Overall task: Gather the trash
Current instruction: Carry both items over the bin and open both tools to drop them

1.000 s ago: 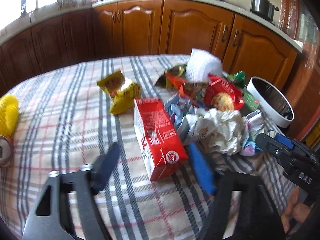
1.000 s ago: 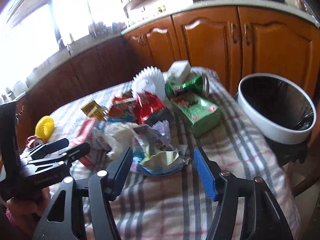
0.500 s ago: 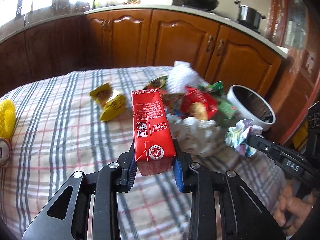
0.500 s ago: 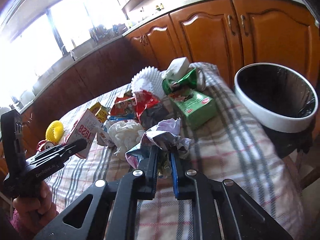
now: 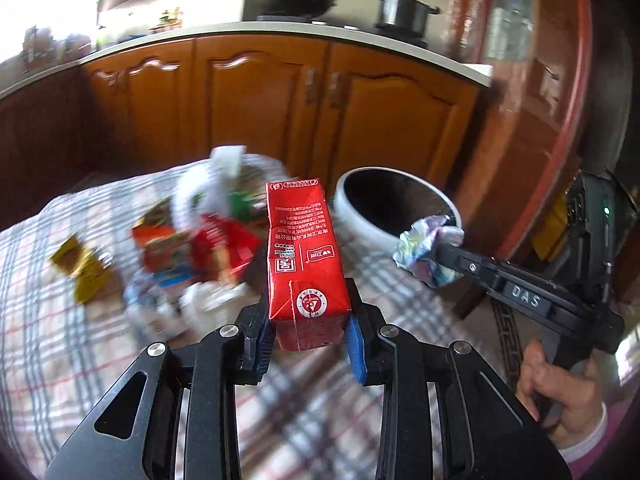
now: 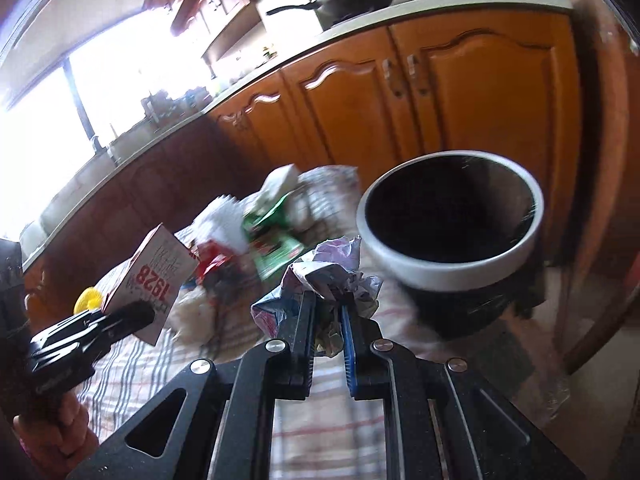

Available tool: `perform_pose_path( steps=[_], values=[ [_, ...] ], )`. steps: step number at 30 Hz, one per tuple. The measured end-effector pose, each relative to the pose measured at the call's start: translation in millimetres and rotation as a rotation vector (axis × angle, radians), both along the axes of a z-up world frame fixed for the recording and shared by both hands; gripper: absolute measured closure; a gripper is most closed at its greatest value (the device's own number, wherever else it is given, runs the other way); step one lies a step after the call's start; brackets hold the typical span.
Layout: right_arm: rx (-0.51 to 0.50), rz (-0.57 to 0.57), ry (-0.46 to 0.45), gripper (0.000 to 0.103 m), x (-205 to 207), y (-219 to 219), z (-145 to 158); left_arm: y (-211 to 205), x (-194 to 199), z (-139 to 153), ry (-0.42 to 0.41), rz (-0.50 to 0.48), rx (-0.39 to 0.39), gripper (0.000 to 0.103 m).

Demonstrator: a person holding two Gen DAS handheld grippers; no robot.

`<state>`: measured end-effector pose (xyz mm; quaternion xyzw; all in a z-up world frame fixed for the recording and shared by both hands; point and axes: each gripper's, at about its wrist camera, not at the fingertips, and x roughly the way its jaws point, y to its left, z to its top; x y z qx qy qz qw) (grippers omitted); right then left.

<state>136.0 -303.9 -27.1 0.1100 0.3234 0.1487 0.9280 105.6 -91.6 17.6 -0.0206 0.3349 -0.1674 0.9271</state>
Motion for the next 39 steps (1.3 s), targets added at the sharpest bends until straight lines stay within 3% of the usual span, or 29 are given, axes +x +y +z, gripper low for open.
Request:
perform_pose_path(
  steps=[10, 26, 29, 30, 32, 39],
  values=[
    [-0.01, -0.123, 0.0, 0.091, 36, -64, 12, -80, 55, 0, 0.023, -0.148, 0.014, 0.074],
    [-0.051, -0.149, 0.073, 0.09, 109, -100, 1, -136, 150, -19, 0.13, -0.189, -0.009, 0.074],
    [-0.049, -0.145, 0.095, 0.078, 119, -104, -4, -142, 158, -21, 0.149, -0.179, 0.0, 0.07],
    [-0.05, -0.144, 0.104, 0.07, 122, -104, -6, -143, 160, -22, 0.154, -0.177, 0.003, 0.06],
    [-0.044, -0.149, 0.108, 0.065, 123, -106, -9, -142, 159, -22, 0.15, -0.167, -0.002, 0.044],
    [0.004, -0.163, 0.086, 0.047, 112, -111, -5, -120, 134, -19, 0.131, -0.147, -0.039, 0.038]
  ],
)
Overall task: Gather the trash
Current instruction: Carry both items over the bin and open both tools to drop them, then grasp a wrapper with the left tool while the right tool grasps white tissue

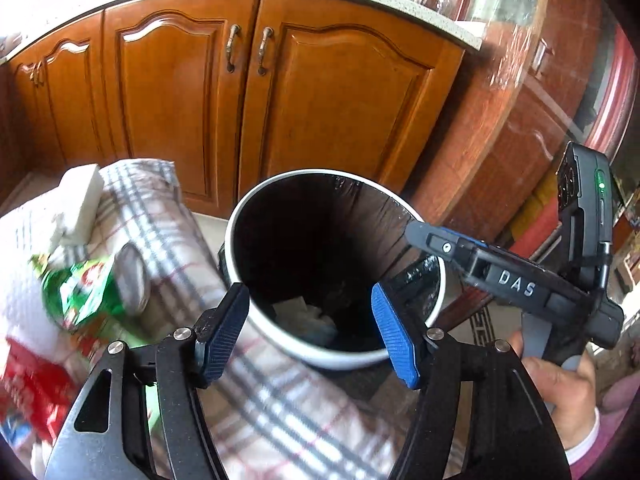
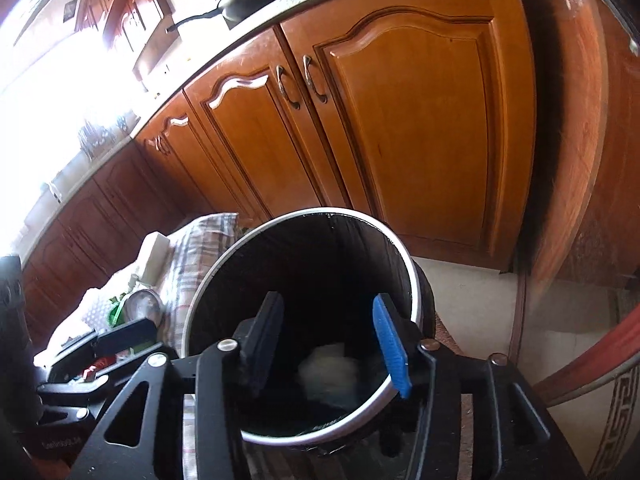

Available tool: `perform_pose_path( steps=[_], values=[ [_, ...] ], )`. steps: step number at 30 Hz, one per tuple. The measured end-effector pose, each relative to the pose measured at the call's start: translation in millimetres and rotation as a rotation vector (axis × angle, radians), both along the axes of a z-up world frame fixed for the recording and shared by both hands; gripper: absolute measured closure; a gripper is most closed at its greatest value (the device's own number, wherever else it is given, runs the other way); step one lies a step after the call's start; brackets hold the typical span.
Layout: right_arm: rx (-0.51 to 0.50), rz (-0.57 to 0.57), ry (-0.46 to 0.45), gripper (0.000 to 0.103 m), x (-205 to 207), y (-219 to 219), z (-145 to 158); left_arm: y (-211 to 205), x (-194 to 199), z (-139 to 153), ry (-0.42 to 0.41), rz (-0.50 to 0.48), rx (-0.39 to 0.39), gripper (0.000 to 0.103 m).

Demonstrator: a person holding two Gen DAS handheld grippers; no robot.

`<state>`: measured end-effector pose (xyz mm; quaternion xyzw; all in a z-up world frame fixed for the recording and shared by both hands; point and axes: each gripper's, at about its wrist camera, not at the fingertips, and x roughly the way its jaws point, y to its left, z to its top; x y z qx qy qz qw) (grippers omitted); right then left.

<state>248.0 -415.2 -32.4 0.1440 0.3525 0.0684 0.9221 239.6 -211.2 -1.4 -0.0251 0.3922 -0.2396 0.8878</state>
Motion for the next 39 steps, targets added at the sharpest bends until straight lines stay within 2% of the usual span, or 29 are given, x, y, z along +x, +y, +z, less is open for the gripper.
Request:
perform_pose_path(
  steps=[1, 3, 5, 12, 23, 31, 39],
  values=[
    [0.007, 0.0, -0.006, 0.043, -2, 1, 2, 6, -6, 0, -0.002, 0.004, -0.014, 0.038],
    [0.022, 0.003, -0.025, 0.024, -10, 4, 4, 19, -19, 1, -0.009, 0.014, -0.037, 0.036],
    [0.033, 0.006, -0.042, 0.019, -19, 10, 6, 33, -35, 1, -0.017, 0.03, -0.06, 0.035],
    [0.07, 0.063, -0.056, 0.017, -57, 49, 3, 88, -81, -2, -0.02, 0.121, -0.099, 0.035],
    [0.117, 0.202, -0.004, 0.017, -99, 126, -12, 181, -130, -11, -0.031, 0.263, -0.11, 0.035],
    [0.102, 0.299, 0.012, 0.017, -109, 175, -17, 231, -135, -24, -0.014, 0.351, -0.088, 0.035],
    [0.093, 0.357, 0.016, 0.018, -108, 205, -16, 248, -121, -36, 0.032, 0.374, -0.061, 0.035]
  ],
)
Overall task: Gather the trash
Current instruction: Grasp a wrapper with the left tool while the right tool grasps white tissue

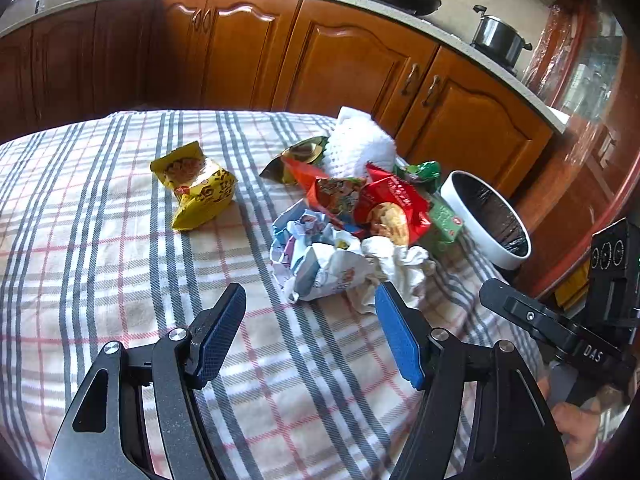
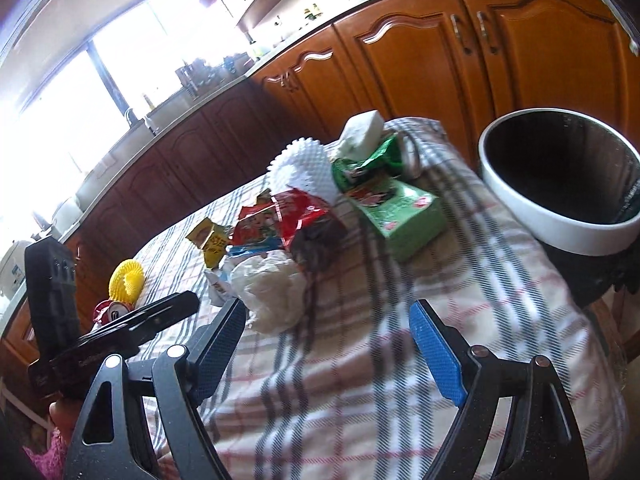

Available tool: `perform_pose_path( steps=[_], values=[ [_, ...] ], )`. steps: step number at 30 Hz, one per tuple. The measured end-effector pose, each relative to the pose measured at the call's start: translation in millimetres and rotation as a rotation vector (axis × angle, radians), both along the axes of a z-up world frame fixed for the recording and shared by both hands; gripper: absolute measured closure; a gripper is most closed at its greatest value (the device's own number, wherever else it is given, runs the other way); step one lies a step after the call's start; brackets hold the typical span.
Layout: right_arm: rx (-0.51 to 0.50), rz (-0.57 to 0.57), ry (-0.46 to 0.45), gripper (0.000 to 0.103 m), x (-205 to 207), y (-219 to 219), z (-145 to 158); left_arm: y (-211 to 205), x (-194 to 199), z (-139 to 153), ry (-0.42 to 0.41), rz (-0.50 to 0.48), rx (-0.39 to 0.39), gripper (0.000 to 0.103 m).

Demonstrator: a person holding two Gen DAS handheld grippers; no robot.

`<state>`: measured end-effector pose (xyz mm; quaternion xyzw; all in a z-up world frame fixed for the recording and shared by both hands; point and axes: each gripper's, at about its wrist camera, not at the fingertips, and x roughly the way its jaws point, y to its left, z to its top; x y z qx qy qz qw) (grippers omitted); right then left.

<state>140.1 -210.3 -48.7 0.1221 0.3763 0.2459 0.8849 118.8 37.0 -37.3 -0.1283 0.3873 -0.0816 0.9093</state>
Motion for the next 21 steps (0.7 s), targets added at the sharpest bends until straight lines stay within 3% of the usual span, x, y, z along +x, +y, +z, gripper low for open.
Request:
perform_pose_path(
  steps=[2, 6, 11, 13, 14, 15, 17, 21],
  values=[
    [0.01, 0.013, 0.01, 0.02, 4, 5, -2, 0, 4, -1, 0.008, -0.011, -0.012, 0.035],
    [0.032, 0.032, 0.039, 0.043, 14, 12, -8, 2, 15, -2, 0.015, -0.03, -0.055, 0.035],
    [0.062, 0.058, 0.083, 0.051, 31, 21, -18, -2, 33, -12, 0.036, -0.061, -0.055, 0.035],
    [0.081, 0.075, 0.108, 0.06, 37, 26, -24, -4, 36, -16, 0.044, -0.081, -0.068, 0.049],
    [0.085, 0.086, 0.114, 0.073, 39, 28, -25, -7, 37, -19, 0.054, -0.097, -0.069, 0.07],
    [0.086, 0.101, 0.121, 0.088, 40, 30, -26, -9, 38, -21, 0.064, -0.106, -0.068, 0.079],
    [0.081, 0.114, 0.117, 0.091, 36, 32, -25, -11, 36, -21, 0.055, -0.108, -0.067, 0.086],
    [0.069, 0.12, 0.088, 0.092, 24, 27, -19, -13, 23, -11, 0.018, -0.104, -0.055, 0.091]
  ],
)
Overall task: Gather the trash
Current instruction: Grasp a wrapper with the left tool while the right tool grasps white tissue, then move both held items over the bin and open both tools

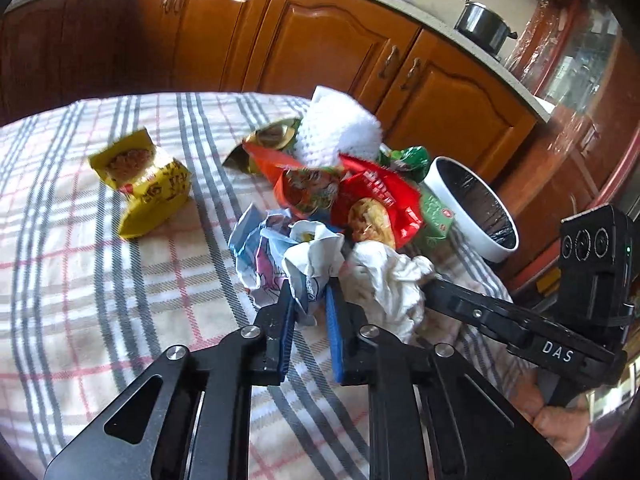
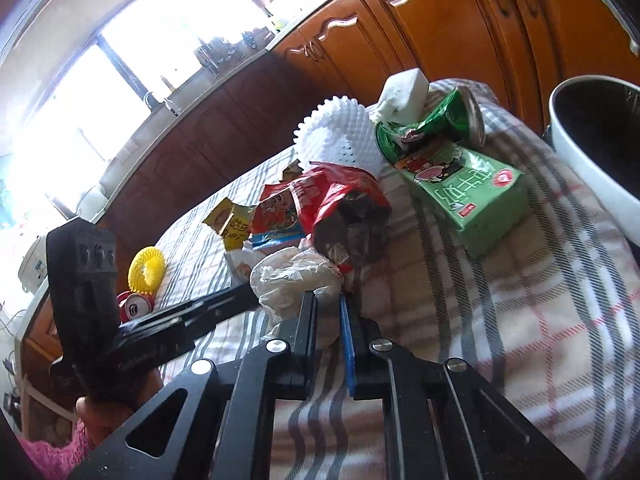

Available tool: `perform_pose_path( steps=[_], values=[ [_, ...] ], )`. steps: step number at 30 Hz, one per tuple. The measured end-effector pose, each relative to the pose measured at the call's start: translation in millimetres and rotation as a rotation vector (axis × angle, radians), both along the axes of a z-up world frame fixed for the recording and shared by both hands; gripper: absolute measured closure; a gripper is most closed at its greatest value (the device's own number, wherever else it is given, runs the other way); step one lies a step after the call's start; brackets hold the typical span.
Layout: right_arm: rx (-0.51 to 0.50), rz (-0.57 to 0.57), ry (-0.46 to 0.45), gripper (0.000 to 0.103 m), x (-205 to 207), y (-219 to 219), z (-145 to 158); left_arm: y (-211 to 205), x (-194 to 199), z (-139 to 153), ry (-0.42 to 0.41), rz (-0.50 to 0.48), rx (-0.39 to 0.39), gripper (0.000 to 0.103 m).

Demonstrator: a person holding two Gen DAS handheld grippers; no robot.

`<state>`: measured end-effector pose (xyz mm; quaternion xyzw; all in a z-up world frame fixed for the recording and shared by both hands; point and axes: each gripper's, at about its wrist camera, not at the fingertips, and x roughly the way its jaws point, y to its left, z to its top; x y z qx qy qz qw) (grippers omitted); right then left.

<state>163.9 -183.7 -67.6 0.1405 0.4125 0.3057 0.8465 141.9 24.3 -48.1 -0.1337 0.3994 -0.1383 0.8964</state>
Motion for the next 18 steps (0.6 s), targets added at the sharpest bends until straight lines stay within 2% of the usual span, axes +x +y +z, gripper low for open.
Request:
perform_pose_path(
  steps=[3, 8, 18],
  values=[
    [0.012, -0.013, -0.012, 0.092, -10, -13, 6, -3, -13, 8, -0.021, -0.005, -0.001, 0.092],
    [0.022, -0.065, -0.043, 0.092, -29, -41, 19, -25, -36, 19, -0.048, -0.065, -0.004, 0.092],
    [0.016, -0.196, -0.102, 0.092, -45, -95, 39, -81, -41, 34, -0.082, -0.19, 0.011, 0.092]
  ],
)
